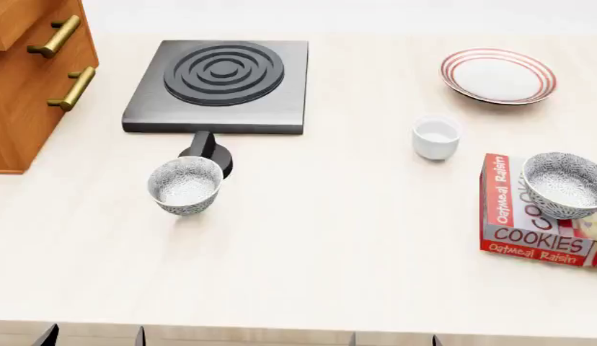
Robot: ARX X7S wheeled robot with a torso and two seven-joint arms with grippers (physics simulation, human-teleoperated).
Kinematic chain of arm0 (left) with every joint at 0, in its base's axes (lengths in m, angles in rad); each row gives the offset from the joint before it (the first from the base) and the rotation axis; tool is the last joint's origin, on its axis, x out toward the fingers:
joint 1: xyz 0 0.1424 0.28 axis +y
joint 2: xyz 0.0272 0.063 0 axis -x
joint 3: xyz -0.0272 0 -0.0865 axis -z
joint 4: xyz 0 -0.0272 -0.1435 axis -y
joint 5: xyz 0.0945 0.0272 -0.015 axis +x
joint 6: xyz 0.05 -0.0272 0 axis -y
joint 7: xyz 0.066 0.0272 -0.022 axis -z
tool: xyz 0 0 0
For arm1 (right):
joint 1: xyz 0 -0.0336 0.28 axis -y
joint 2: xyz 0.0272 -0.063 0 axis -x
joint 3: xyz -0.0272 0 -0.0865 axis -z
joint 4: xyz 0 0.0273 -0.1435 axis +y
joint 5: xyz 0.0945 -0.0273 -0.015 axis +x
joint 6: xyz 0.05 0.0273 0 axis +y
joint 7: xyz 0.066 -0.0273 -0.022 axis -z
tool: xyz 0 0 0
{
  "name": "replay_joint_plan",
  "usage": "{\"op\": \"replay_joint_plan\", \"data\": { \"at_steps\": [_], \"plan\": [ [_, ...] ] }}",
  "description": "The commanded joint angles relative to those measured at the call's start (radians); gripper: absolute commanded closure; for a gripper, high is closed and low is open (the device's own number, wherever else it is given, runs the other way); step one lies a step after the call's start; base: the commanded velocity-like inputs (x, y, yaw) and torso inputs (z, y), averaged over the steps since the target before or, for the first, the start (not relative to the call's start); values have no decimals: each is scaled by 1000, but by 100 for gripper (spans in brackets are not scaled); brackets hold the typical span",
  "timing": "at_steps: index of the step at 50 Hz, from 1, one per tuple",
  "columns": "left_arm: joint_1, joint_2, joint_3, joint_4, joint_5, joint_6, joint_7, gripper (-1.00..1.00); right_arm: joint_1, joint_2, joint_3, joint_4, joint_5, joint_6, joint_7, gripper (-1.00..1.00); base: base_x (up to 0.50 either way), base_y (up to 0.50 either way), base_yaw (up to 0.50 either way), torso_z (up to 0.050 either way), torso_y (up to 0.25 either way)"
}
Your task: Pick the akita bowl on the cookies box and place it on the plate.
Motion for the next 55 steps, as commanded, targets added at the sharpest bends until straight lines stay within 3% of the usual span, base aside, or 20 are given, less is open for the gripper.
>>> {"op": "replay_joint_plan", "data": {
  "at_steps": [1, 25, 27, 33, 40, 55],
  "plan": [
    [-10, -14, 16, -1, -20, -23, -22, -100, -13, 17, -22, -16, -13, -49, 38, -100, 0, 0, 0, 0, 0],
    [-10, -66, 60, 6, -111, -14, -70, -100, -19, 70, -82, -29, 39, -70, 102, -100, 0, 0, 0, 0, 0],
    [-15, -73, 57, 33, -125, -36, -71, -100, -27, 73, -74, -63, 42, -107, 113, -100, 0, 0, 0, 0, 0],
    [10, -104, 60, 208, -96, -50, -104, -100, -43, 95, -52, -284, 94, -5, 126, -100, 324, 0, 0, 0, 0],
    [14, -140, 34, 488, -193, -282, -110, -100, -71, 123, -37, -536, 104, 116, 161, -100, 500, 0, 0, 0, 0],
    [38, -157, 26, 538, -221, -276, -123, -100, -104, 158, -27, -640, 108, 110, 182, -100, 500, 0, 0, 0, 0]
  ]
}}
